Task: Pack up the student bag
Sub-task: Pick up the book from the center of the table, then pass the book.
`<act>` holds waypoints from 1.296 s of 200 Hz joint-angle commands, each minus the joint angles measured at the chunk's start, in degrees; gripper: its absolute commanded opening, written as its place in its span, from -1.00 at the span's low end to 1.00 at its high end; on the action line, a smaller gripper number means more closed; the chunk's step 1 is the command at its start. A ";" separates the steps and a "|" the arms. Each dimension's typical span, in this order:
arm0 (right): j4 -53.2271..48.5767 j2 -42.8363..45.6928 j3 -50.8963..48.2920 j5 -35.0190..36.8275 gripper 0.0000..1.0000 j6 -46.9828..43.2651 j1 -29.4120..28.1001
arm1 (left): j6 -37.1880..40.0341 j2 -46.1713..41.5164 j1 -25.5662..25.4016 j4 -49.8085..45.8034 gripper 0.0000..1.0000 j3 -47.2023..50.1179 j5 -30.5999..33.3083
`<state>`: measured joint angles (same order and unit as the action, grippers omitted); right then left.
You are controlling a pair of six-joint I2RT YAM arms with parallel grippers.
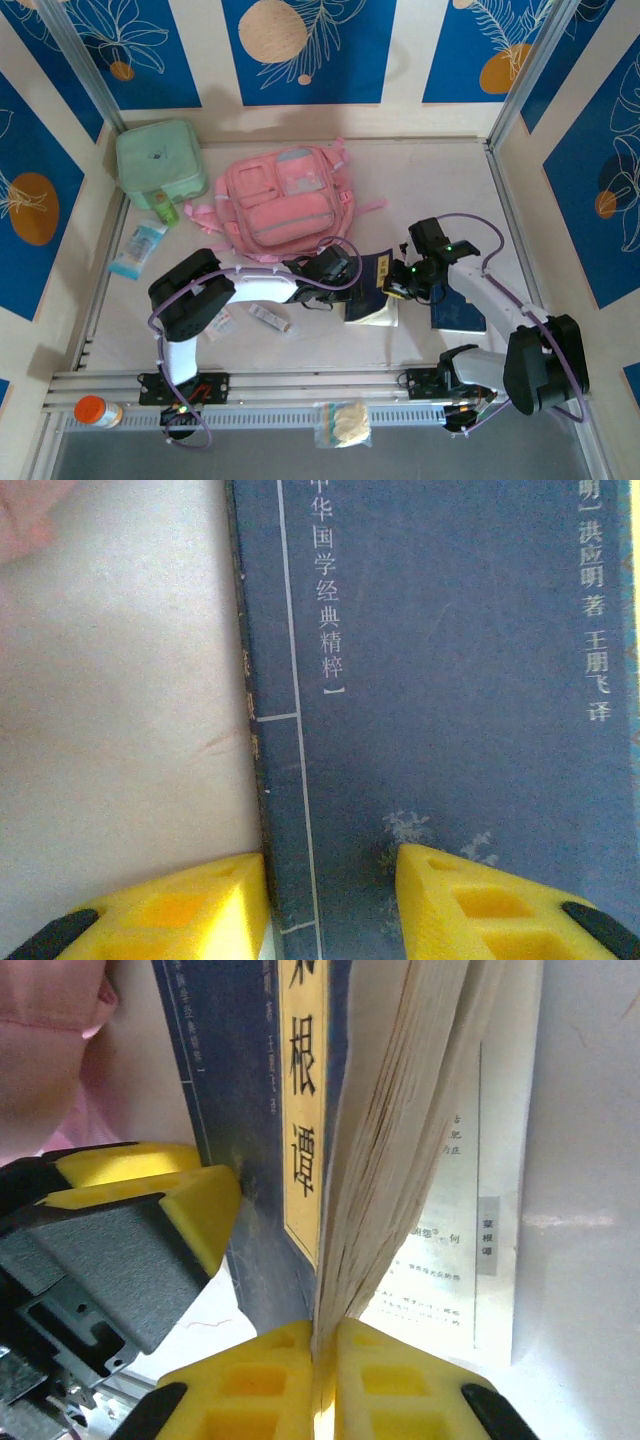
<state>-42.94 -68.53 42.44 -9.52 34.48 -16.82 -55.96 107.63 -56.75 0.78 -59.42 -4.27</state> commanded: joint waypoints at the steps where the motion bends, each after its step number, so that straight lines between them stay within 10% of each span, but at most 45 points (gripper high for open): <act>1: -0.38 2.73 0.82 -4.39 -0.84 0.15 0.98 | 1.68 0.43 0.55 1.07 -0.17 -1.22 2.88; 174: 12.97 11.63 15.48 -23.70 -1.00 4.98 -1.13 | -6.76 -36.29 14.49 17.57 0.58 14.20 -10.93; 259: 18.54 6.75 13.11 -24.60 -1.00 4.12 -1.00 | -9.17 -36.03 14.74 24.10 0.06 13.62 -15.59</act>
<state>-26.15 -60.88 56.42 -31.97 40.51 -18.00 -64.20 72.73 -41.95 19.75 -45.71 -16.08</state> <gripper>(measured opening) 0.051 0.562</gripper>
